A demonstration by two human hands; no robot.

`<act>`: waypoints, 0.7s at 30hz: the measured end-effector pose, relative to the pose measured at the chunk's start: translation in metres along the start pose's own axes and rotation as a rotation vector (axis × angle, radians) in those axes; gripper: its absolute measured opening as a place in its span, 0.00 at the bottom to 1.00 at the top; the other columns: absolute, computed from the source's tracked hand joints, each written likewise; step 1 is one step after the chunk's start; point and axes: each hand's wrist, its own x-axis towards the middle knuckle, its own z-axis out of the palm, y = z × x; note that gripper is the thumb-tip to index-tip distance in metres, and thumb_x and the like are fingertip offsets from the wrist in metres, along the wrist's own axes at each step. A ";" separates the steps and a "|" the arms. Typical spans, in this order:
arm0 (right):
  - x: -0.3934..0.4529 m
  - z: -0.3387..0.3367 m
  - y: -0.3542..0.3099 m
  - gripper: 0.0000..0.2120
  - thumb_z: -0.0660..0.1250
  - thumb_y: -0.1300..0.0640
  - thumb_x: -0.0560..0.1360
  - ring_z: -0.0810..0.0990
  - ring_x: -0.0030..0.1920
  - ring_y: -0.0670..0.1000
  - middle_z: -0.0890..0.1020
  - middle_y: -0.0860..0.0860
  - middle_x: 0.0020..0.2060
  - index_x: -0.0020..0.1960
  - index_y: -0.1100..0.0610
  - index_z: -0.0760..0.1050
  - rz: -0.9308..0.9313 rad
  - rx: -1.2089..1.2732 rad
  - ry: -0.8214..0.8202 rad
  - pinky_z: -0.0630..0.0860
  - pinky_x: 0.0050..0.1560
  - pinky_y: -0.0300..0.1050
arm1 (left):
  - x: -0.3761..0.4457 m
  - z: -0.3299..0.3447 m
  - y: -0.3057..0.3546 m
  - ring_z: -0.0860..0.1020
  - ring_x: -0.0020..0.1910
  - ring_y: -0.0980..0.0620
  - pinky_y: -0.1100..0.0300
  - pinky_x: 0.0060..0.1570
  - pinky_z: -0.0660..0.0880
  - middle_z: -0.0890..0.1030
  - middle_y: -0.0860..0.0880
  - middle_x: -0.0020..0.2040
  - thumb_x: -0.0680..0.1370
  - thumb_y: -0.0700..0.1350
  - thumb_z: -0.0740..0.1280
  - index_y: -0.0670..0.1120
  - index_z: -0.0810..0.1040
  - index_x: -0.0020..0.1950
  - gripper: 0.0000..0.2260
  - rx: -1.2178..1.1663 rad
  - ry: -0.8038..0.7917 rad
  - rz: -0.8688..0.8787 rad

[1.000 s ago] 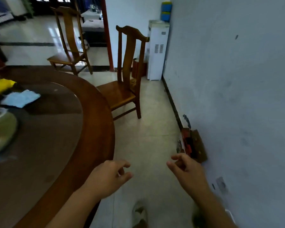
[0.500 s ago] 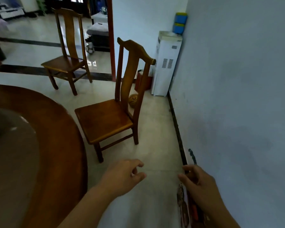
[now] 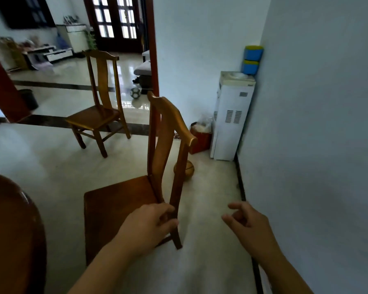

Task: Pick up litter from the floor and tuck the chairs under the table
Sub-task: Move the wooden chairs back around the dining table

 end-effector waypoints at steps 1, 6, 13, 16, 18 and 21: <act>0.025 -0.003 -0.003 0.11 0.70 0.50 0.71 0.78 0.34 0.40 0.79 0.46 0.32 0.52 0.47 0.74 -0.018 0.000 -0.008 0.70 0.33 0.28 | 0.019 -0.007 0.004 0.76 0.48 0.61 0.65 0.50 0.74 0.77 0.58 0.52 0.76 0.54 0.63 0.55 0.70 0.65 0.18 -0.022 0.026 -0.010; 0.132 -0.010 -0.019 0.09 0.69 0.51 0.72 0.77 0.37 0.37 0.79 0.47 0.33 0.51 0.45 0.73 -0.124 0.021 -0.074 0.71 0.31 0.26 | 0.106 -0.031 0.008 0.75 0.48 0.61 0.65 0.48 0.75 0.77 0.59 0.51 0.75 0.55 0.64 0.58 0.71 0.64 0.17 -0.072 0.134 -0.071; 0.315 -0.006 -0.043 0.09 0.68 0.53 0.73 0.77 0.40 0.39 0.78 0.43 0.38 0.52 0.46 0.73 -0.285 0.022 -0.164 0.69 0.35 0.28 | 0.262 -0.079 -0.013 0.74 0.48 0.61 0.65 0.44 0.73 0.73 0.60 0.50 0.75 0.55 0.63 0.57 0.70 0.63 0.17 -0.165 0.346 -0.128; 0.380 0.001 -0.060 0.10 0.68 0.52 0.73 0.76 0.41 0.39 0.77 0.42 0.40 0.54 0.48 0.73 -0.339 -0.013 -0.233 0.69 0.35 0.28 | 0.308 -0.103 -0.022 0.74 0.49 0.59 0.63 0.47 0.74 0.74 0.56 0.54 0.75 0.55 0.63 0.57 0.69 0.65 0.19 -0.171 0.396 -0.170; 0.424 0.007 -0.073 0.11 0.68 0.51 0.73 0.76 0.40 0.38 0.77 0.42 0.39 0.54 0.47 0.73 -0.387 -0.027 -0.279 0.70 0.34 0.24 | 0.338 -0.117 -0.028 0.74 0.49 0.59 0.64 0.46 0.74 0.74 0.56 0.55 0.74 0.57 0.62 0.57 0.68 0.66 0.21 -0.184 0.411 -0.208; 0.479 0.020 -0.090 0.11 0.69 0.50 0.72 0.76 0.43 0.35 0.78 0.42 0.39 0.53 0.44 0.73 -0.443 -0.003 -0.348 0.70 0.37 0.23 | 0.370 -0.129 -0.030 0.74 0.52 0.58 0.61 0.49 0.76 0.71 0.56 0.60 0.67 0.65 0.60 0.59 0.63 0.69 0.31 -0.189 0.384 -0.292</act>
